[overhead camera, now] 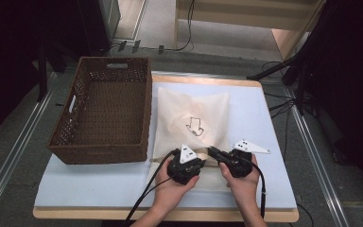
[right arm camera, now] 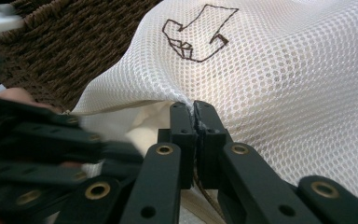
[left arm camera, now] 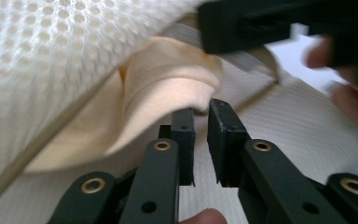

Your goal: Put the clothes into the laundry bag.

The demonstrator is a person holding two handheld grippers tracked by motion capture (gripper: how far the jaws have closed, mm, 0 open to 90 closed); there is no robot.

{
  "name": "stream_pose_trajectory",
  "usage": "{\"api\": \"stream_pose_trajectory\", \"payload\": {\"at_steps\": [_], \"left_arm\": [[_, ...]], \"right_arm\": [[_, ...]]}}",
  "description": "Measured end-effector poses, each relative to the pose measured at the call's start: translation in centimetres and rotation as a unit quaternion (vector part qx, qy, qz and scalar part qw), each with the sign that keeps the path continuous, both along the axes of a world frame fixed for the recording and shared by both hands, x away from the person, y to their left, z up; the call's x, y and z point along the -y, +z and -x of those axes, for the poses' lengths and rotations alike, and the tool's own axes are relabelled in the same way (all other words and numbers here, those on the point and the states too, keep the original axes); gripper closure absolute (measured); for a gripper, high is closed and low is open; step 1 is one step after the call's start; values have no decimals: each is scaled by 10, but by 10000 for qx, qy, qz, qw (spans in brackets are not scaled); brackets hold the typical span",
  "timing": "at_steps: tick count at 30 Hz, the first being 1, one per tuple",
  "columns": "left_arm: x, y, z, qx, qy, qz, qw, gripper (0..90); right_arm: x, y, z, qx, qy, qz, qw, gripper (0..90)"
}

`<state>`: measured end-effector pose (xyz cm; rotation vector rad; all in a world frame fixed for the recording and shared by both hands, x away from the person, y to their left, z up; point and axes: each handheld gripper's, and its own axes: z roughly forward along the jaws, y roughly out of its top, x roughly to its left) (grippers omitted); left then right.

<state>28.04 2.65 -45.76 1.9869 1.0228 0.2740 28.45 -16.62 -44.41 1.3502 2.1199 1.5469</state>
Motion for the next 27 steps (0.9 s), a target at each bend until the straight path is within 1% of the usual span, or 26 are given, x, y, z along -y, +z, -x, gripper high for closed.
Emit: {"api": "stream_pose_trajectory", "payload": {"at_steps": [2,3,5,6,8,9,10,11,12,13,14,15,16,17,18,20,21,22,23,24,26,27], "left_arm": [[3,-5,-11,-71,253,-164,9995,812],[2,-8,-17,-129,414,-183,9989,816],[-1,-13,-26,-246,691,-147,9972,851],[-2,-14,-29,-247,842,-132,9961,878],[0,-13,-32,-69,1098,-313,9934,896],[0,-13,-34,34,1186,-416,9921,895],[0,-14,-36,94,1261,-478,9908,895],[-2,-14,-39,81,1314,-438,9903,895],[-3,-14,-41,25,1311,-362,9907,893],[-4,-13,-40,-7,1244,-305,9918,876],[-4,-11,-37,12,1121,-303,9932,832],[-4,-10,-33,66,1023,-322,9942,794],[-5,-8,-29,66,886,-279,9957,768],[-7,-6,-25,40,776,-188,9968,747],[-8,-4,-22,49,776,-173,9968,726],[-7,-2,-16,-12,647,-4,9979,697],[-4,-2,-14,-42,592,31,9982,684],[1,-2,-13,-56,485,68,9988,677],[6,-2,-13,-21,459,-11,9989,676],[10,-2,-14,36,534,-50,9986,693],[12,-4,-21,18,721,-133,9973,758],[11,-6,-26,3,857,-181,9962,783]], "right_arm": [[1,-1,0,4,8,34,10000,881],[1,-1,1,-8,3,42,10000,881],[1,-2,1,-2,-11,106,9999,881],[0,-3,1,-9,-16,138,9999,882],[0,-4,1,-55,-19,124,9999,882],[0,-5,1,-73,-28,135,9999,882],[0,-4,1,-73,-23,152,9999,882],[-1,-4,1,-72,-9,146,9999,882],[-1,-4,2,-63,5,141,9999,882],[-2,-4,2,-60,-16,144,9999,882],[-3,-4,2,-45,-30,156,9999,882],[-2,-4,2,-38,-30,154,9999,882],[-1,-4,2,-43,-37,163,9999,882],[-1,-4,2,-54,-54,114,9999,882],[1,-4,1,-41,-65,99,9999,883],[2,-4,0,-41,-57,27,10000,883],[2,-3,0,-25,-67,-12,10000,883],[2,-2,0,-19,-59,-11,10000,883],[1,-2,0,-19,-35,-13,10000,883],[0,-1,0,-28,-32,-10,10000,883],[-2,-1,1,-1,-32,20,10000,883],[-2,-1,1,0,-18,36,10000,883]]}}
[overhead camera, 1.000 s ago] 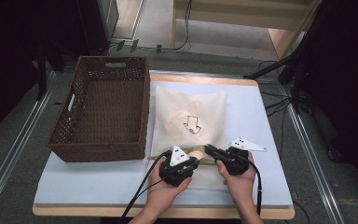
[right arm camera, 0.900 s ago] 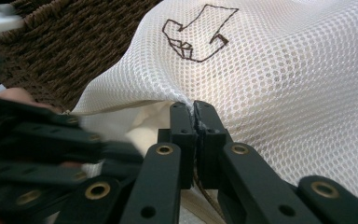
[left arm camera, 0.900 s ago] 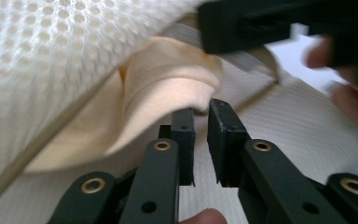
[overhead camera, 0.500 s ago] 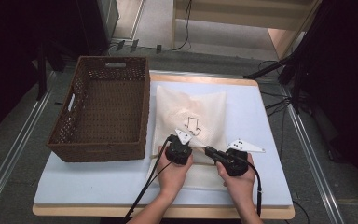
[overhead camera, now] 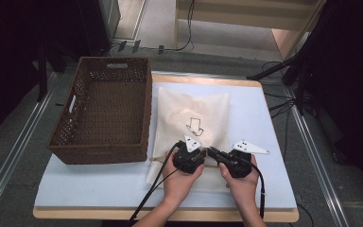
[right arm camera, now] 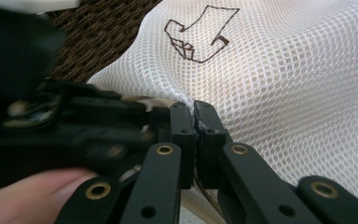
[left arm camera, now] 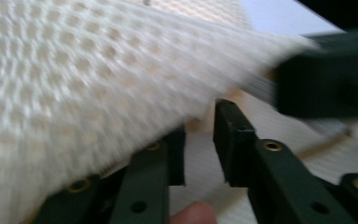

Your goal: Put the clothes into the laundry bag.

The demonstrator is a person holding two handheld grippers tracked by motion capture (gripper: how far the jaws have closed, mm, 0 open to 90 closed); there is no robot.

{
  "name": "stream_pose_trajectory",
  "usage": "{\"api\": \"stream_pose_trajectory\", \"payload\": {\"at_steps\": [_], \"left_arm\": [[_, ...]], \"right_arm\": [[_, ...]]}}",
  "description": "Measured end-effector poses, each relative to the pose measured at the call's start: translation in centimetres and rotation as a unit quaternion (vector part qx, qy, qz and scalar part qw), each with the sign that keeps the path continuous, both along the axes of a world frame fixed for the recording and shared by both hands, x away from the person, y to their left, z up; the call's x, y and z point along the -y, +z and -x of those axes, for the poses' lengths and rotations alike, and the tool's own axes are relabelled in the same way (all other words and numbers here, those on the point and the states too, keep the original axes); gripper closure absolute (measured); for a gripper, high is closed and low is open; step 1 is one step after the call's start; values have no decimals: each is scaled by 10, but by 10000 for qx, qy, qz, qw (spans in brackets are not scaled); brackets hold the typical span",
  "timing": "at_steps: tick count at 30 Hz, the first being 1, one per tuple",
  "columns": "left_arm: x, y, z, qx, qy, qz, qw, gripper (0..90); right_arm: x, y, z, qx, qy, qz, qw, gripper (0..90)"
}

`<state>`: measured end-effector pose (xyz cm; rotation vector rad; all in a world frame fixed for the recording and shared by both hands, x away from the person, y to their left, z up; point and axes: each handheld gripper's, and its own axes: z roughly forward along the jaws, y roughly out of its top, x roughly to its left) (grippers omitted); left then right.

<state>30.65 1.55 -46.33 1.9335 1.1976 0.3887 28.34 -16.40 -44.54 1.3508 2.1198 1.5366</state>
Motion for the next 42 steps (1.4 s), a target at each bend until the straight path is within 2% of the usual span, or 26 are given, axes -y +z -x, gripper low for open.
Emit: {"api": "stream_pose_trajectory", "payload": {"at_steps": [1,2,3,4,6,8,11,12,14,17,21,23,25,26,29,32,34,35,36,39,42], "left_arm": [[-2,-2,-4,0,139,-56,9999,816],[-4,-4,-8,42,271,-246,9993,845],[-4,-6,-10,121,353,-443,9983,866],[-5,-8,-11,128,368,-495,9980,871],[-4,-7,-9,121,349,-472,9982,867],[-6,-4,-2,96,188,-340,9992,814],[-14,4,18,287,-78,-221,9993,725],[-19,7,26,349,-157,-177,9991,704],[-31,14,41,558,-173,-345,9977,682],[-52,18,59,600,-161,-215,9978,659],[-82,18,72,579,-144,-65,9982,642],[-95,18,76,601,-176,-116,9980,633],[-108,18,80,621,-88,-153,9979,618],[-113,16,82,604,-22,-116,9981,613],[-128,9,85,501,88,-205,9985,602],[-140,6,88,384,174,-140,9990,591],[-145,4,89,314,184,-218,9991,581],[-148,3,89,261,294,-377,9985,578],[-150,3,89,260,371,-406,9981,579],[-156,3,87,136,524,-398,9977,573],[-159,0,85,-68,499,-310,9983,561]], "right_arm": [[0,0,1,-14,6,0,10000,883],[0,0,1,-13,3,0,10000,883],[0,0,1,-15,13,11,10000,883],[0,-1,1,-20,24,29,10000,883],[1,-1,0,-13,37,48,10000,883],[1,-1,0,-28,17,27,10000,883],[1,-1,0,17,46,14,10000,882],[1,0,0,4,67,-19,10000,879],[1,0,0,20,156,-56,9999,870],[1,0,2,-10,207,-71,9998,863],[4,-1,5,-26,223,-47,9997,855],[6,-2,7,-27,285,-10,9996,842],[6,-3,9,-57,374,39,9993,834],[6,-5,9,-94,405,75,9991,833],[5,-12,6,-339,448,126,9983,829],[1,-20,5,-489,522,338,9969,808],[-2,-24,5,-511,548,509,9959,780],[-3,-25,5,-524,565,556,9955,748],[-3,-26,5,-525,590,590,9951,701],[-6,-29,7,-491,592,608,9952,581],[-7,-26,10,-344,585,648,9956,490]]}}
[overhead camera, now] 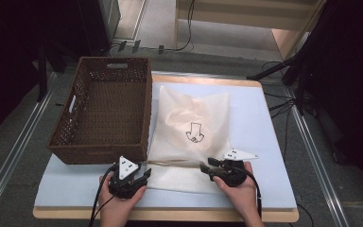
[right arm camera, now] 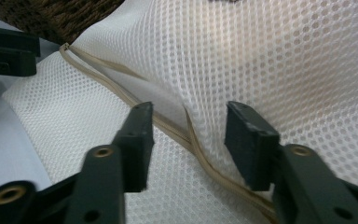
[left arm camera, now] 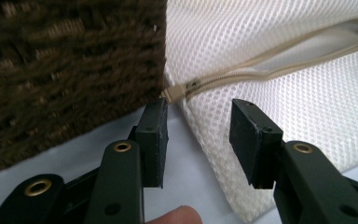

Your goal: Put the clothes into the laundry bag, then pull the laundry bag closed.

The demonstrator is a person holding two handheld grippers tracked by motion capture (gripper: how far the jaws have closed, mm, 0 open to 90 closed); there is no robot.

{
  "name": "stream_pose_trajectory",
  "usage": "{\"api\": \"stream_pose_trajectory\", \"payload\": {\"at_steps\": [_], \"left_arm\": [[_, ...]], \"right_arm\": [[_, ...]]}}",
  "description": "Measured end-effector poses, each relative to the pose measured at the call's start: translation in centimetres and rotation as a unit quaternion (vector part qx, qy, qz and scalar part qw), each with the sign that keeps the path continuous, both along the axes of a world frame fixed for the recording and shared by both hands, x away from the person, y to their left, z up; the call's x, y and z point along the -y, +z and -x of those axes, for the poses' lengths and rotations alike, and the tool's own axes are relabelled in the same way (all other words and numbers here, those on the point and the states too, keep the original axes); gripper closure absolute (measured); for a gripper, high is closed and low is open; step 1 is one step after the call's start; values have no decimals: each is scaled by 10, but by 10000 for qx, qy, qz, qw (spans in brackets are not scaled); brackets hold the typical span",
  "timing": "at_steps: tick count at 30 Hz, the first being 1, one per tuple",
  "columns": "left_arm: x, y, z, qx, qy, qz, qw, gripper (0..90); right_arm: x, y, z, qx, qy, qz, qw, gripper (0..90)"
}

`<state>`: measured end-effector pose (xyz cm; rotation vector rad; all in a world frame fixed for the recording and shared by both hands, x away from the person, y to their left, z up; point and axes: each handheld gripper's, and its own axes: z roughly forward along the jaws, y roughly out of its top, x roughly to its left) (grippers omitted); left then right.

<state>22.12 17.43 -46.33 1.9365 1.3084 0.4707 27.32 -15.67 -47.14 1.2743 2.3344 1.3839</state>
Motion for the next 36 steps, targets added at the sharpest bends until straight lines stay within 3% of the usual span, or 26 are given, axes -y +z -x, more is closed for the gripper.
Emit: {"api": "stream_pose_trajectory", "payload": {"at_steps": [5,10,13,20,27,31,36], "left_arm": [[4,-5,-2,-192,-141,27,9997,579],[10,-7,-4,-167,-300,-108,9994,750],[12,-6,-4,-204,-450,-13,9988,867],[12,6,5,142,-631,340,9973,878],[13,6,10,137,-844,556,9948,878],[9,5,9,100,-876,772,9931,878],[8,6,12,122,-924,843,9921,878]], "right_arm": [[-2,11,7,315,-242,-28,9992,399],[-11,27,18,607,-437,-67,9972,383],[-19,36,28,708,-572,-272,9955,415],[-53,30,33,552,126,-339,9978,493],[-82,17,27,448,537,-236,9973,512],[-90,11,21,382,604,-165,9973,516],[-97,6,18,387,776,-96,9962,536]]}}
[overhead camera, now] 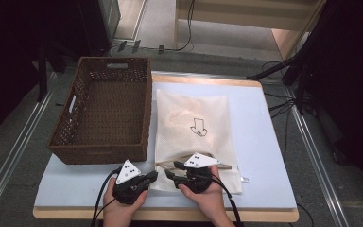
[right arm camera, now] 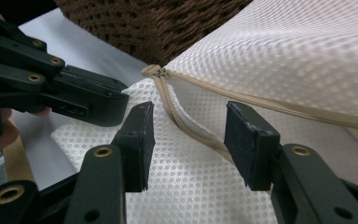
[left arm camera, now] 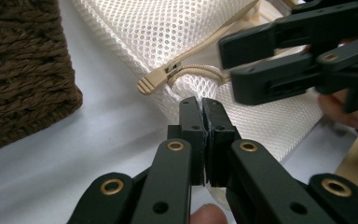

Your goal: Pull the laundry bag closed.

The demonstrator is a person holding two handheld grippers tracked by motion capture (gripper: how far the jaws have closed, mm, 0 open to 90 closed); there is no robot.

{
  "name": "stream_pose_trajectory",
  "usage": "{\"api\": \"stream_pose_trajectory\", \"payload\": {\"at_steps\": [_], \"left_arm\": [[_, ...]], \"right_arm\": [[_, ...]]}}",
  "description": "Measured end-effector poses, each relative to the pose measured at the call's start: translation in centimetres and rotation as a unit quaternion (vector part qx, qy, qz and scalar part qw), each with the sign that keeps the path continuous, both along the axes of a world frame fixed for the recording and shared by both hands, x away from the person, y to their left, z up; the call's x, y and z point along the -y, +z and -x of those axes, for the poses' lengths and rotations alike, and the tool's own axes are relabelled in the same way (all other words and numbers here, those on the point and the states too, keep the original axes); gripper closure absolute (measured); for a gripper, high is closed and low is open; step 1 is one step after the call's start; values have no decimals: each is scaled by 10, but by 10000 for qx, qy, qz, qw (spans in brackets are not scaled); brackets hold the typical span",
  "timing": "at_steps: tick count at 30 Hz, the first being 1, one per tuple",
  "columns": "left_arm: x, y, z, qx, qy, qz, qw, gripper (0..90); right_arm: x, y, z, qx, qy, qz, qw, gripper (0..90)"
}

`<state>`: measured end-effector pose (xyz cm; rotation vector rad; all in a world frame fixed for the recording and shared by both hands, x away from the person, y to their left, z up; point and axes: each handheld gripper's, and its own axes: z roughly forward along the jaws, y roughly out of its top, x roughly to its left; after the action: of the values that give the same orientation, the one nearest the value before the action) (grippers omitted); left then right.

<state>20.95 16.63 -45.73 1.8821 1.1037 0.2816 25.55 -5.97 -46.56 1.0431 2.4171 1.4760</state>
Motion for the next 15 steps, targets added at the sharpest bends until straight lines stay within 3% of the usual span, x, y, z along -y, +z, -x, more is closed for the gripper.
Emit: {"api": "stream_pose_trajectory", "payload": {"at_steps": [5,9,12,15], "left_arm": [[1,2,2,62,-83,5,9999,879],[1,3,3,64,-116,42,9999,879],[-1,3,1,-11,-172,63,9998,869],[-13,9,-3,91,-164,125,9997,785]], "right_arm": [[-8,-5,-1,-49,206,50,9998,625],[-10,-6,0,-111,260,271,9992,858],[-8,-5,1,-156,256,251,9992,888],[-8,-4,3,-88,181,310,9993,891]]}}
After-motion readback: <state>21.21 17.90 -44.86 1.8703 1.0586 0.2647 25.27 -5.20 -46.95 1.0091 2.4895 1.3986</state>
